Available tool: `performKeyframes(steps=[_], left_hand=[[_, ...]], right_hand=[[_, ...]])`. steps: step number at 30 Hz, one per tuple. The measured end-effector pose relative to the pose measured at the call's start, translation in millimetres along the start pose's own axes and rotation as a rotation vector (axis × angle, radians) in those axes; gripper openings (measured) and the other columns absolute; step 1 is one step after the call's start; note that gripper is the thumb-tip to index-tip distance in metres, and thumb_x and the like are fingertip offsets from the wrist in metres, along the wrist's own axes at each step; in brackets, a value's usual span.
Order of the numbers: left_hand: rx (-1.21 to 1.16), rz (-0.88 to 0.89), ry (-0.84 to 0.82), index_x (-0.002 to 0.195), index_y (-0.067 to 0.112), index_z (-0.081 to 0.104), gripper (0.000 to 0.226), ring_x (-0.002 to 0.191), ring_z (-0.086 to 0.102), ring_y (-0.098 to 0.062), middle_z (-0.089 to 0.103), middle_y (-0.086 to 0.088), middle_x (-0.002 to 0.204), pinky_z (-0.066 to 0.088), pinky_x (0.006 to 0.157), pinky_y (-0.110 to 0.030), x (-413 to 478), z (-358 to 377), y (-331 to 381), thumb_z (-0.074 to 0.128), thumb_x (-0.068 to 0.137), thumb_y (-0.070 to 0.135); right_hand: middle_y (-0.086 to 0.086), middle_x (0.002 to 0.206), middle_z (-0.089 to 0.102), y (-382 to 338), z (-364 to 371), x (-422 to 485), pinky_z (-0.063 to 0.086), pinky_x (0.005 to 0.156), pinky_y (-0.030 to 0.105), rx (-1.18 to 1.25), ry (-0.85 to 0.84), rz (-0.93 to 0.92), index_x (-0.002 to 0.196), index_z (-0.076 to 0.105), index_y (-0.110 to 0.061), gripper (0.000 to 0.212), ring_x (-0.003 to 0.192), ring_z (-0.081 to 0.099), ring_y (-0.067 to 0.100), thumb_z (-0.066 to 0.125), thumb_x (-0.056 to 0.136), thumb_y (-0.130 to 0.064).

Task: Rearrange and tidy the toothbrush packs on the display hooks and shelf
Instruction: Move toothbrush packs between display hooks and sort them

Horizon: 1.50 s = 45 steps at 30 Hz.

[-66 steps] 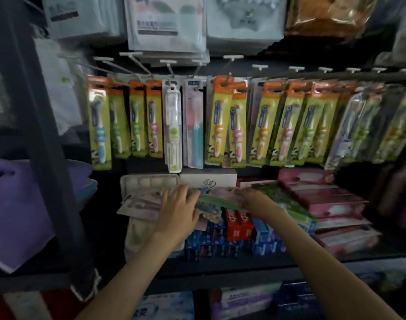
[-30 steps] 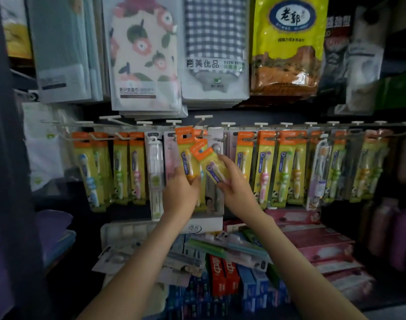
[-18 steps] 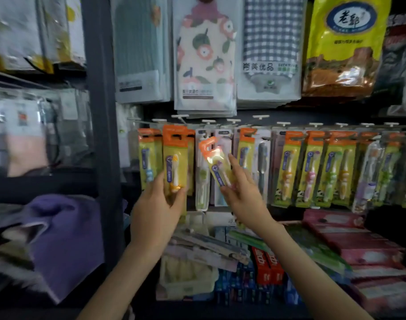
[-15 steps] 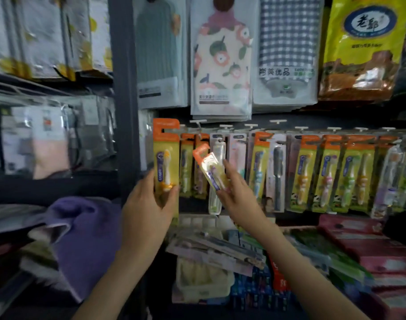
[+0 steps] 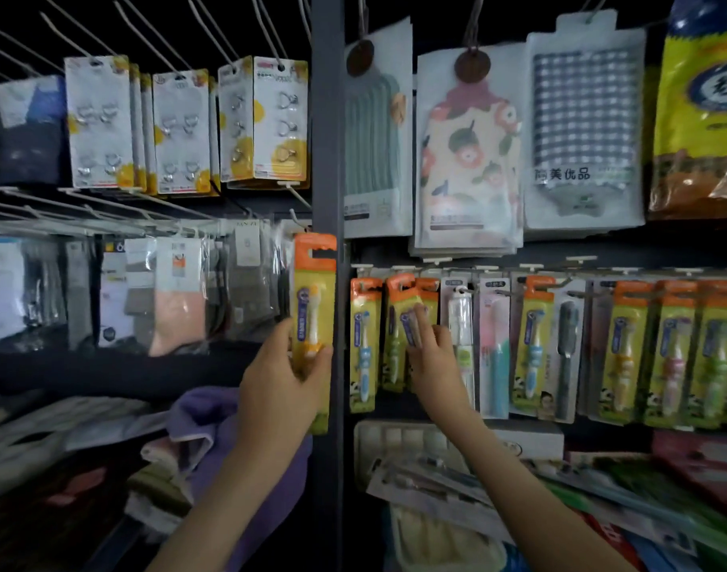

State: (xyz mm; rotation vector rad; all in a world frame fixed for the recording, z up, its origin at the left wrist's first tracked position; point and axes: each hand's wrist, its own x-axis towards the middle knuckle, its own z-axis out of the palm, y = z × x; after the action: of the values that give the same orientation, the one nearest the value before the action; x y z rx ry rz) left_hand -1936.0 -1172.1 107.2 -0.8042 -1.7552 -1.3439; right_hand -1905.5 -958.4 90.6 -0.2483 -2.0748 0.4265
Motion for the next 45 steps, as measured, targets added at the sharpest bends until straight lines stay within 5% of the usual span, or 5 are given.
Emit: performKeyframes(steps=[12,19,24,32,45], left_hand=[[0.229,0.080,-0.053,0.122,0.010,0.059,0.050,0.089,0.057,-0.033,0.057,-0.010,0.092,0.045,0.069,-0.035,-5,-1,-4,0.065,0.082,0.039],[0.181,0.218,-0.020,0.123,0.007,0.057,0.054,0.076,0.054,-0.020,0.056,-0.005,0.084,0.045,0.057,-0.028,-34,21,15,0.057,0.082,0.041],[0.250,0.379,-0.083,0.101,-0.002,0.064,0.054,0.066,0.063,-0.027,0.060,-0.009,0.078,0.049,0.048,-0.031,-49,53,19,0.086,0.053,0.007],[0.336,0.561,-0.094,0.120,0.006,0.061,0.057,0.098,0.051,-0.021,0.062,-0.007,0.104,0.042,0.083,-0.030,-45,58,9,0.051,0.085,0.051],[0.497,0.575,0.073,0.133,0.013,0.054,0.055,0.141,0.016,-0.037,0.018,-0.019,0.151,0.025,0.111,-0.053,8,60,-7,0.060,0.079,0.023]], right_hand=[[0.018,0.122,0.057,-13,5,43,0.053,0.073,0.036,-0.104,-0.237,0.360,0.147,0.021,-0.013,0.062,0.087,0.062,0.026,0.050,0.095,-0.029],[0.012,0.094,0.064,-85,-38,-42,0.053,0.078,0.044,0.730,0.018,0.077,0.127,0.044,-0.028,0.046,0.087,0.064,0.026,0.051,0.087,-0.050],[0.004,0.109,0.056,-87,-35,-53,0.046,0.089,0.032,0.500,0.046,0.070,0.134,0.027,-0.014,0.070,0.101,0.056,0.018,0.060,0.082,-0.047],[0.012,0.093,0.062,-42,-45,-34,0.047,0.074,0.031,0.417,-0.108,0.210,0.120,0.051,-0.017,0.032,0.085,0.059,0.024,0.060,0.091,-0.025],[0.009,0.134,0.047,-31,-19,20,0.047,0.077,0.036,-0.097,0.010,0.021,0.152,0.003,-0.023,0.065,0.104,0.057,0.027,0.042,0.099,-0.026]])
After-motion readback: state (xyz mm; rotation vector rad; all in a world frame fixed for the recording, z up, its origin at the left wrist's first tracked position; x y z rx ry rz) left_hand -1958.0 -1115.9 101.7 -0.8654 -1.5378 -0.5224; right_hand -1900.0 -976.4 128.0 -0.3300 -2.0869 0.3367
